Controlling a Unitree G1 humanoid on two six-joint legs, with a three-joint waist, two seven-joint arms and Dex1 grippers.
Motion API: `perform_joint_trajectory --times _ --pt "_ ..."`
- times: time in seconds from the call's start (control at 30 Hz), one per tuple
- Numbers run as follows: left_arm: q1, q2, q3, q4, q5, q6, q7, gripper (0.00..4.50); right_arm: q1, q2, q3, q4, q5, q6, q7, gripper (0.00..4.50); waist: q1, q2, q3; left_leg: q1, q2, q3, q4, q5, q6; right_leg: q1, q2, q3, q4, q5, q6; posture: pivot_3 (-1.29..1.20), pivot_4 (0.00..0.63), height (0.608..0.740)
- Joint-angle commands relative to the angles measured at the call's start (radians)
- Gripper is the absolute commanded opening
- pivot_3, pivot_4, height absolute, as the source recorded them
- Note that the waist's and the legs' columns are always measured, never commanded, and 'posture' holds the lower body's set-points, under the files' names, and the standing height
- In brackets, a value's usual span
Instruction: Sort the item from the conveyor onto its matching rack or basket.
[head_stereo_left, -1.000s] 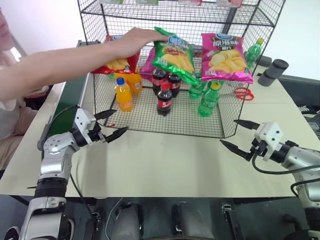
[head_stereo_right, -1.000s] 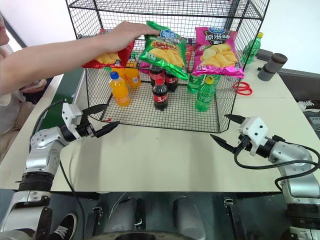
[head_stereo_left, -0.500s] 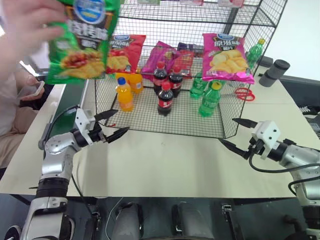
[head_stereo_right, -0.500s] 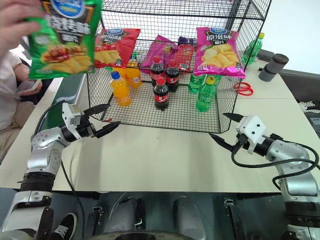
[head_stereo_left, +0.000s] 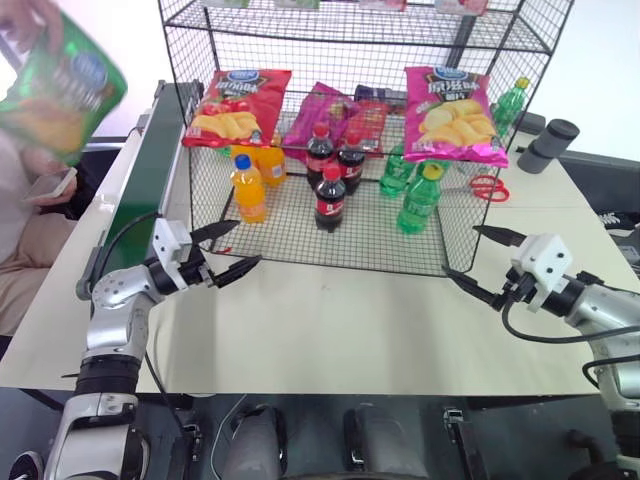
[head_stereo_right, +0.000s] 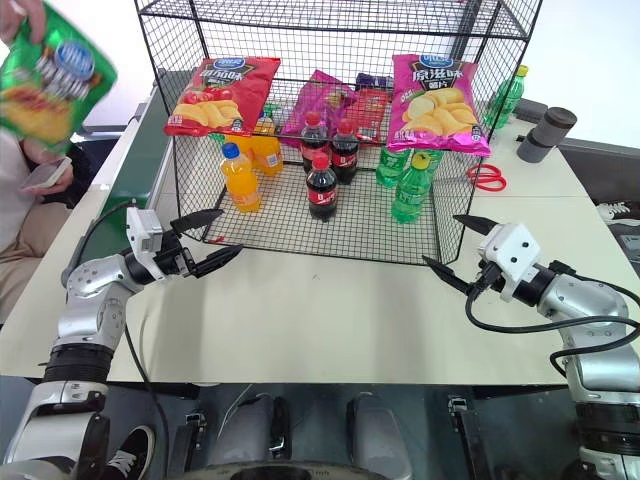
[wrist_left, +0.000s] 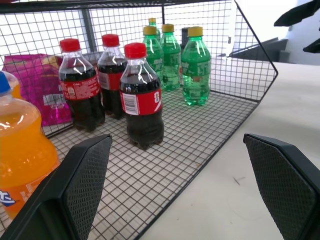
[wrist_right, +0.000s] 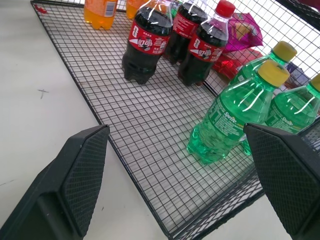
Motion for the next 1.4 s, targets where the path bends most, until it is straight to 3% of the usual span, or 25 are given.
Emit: perform_joint_trajectory --times 0.03,0.73,1.4 --pt "-0.015 0.015 0.008 0.001 0.006 -0.027 -0.007 4.50 -0.048 0.000 -0.027 0.013 -0.018 -0.051 -0.036 4.47 0.001 0.000 0.000 0.000 0.000 0.000 0.000 0.000 0.000 0.000 0.000 0.000 0.000 0.000 0.000 0.00 0.150 0.740" --pt "0.047 0.044 0.034 -0.056 -0.016 -0.014 0.022 4.50 -0.099 0.009 0.061 0.072 0.012 -0.055 0.051 4.47 0.002 0.000 0.000 0.000 0.000 0.000 0.000 0.000 0.000 0.000 0.000 0.000 0.000 0.000 0.000 0.00 0.150 0.740" --pt "0.079 0.035 0.018 -0.092 -0.012 -0.018 0.049 4.50 -0.100 0.001 0.064 0.085 0.003 -0.078 0.071 4.47 0.002 0.000 0.000 0.000 0.000 0.000 0.000 0.000 0.000 0.000 0.000 0.000 0.000 0.000 0.000 0.00 0.150 0.740"
